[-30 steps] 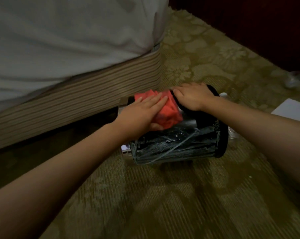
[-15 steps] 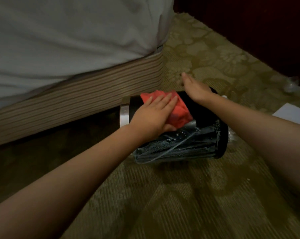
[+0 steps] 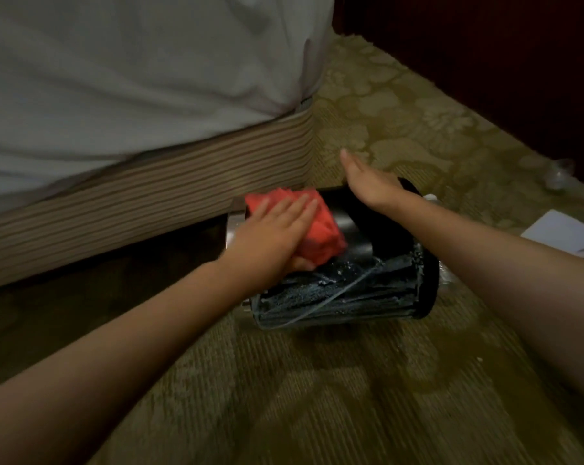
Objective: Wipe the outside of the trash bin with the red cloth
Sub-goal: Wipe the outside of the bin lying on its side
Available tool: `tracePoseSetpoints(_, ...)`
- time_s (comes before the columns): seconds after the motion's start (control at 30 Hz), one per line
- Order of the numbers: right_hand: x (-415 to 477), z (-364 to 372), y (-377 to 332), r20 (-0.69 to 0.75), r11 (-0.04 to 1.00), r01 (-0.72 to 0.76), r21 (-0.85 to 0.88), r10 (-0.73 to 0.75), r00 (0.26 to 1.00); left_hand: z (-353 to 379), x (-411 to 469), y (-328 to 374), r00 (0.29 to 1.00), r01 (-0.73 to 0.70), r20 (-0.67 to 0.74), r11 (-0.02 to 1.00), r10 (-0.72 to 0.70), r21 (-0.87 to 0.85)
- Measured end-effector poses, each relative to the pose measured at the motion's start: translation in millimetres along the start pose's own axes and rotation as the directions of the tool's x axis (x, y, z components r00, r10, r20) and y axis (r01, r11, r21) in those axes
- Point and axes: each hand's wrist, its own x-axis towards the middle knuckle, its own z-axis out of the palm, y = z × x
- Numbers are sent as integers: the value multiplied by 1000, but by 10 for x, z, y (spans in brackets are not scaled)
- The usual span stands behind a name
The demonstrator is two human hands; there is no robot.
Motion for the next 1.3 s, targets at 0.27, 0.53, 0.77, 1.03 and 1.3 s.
tracePoseSetpoints(0.27, 63, -47, 50, -5, 986, 32, 166, -31, 1000, -59, 99, 27, 999, -30, 18, 992, 33, -120)
tracePoseSetpoints(0.53, 35, -11, 20, 13, 993, 14, 113, -15, 1000, 0, 85, 32, 999, 31, 30, 998, -29, -52)
tracePoseSetpoints(0.77, 111, -17, 90, 22, 971, 31, 238, -38, 999, -76, 222, 241, 998, -65, 15, 989, 68, -134)
tracePoseSetpoints(1.03, 39, -10, 27, 32, 985, 28, 171, -34, 999, -10, -81, -121, 997, 56, 61, 995, -51, -84)
tracePoseSetpoints(1.3, 126, -39, 29, 6, 872, 40, 488, -49, 999, -83, 423, 566, 998, -63, 10, 991, 65, -122)
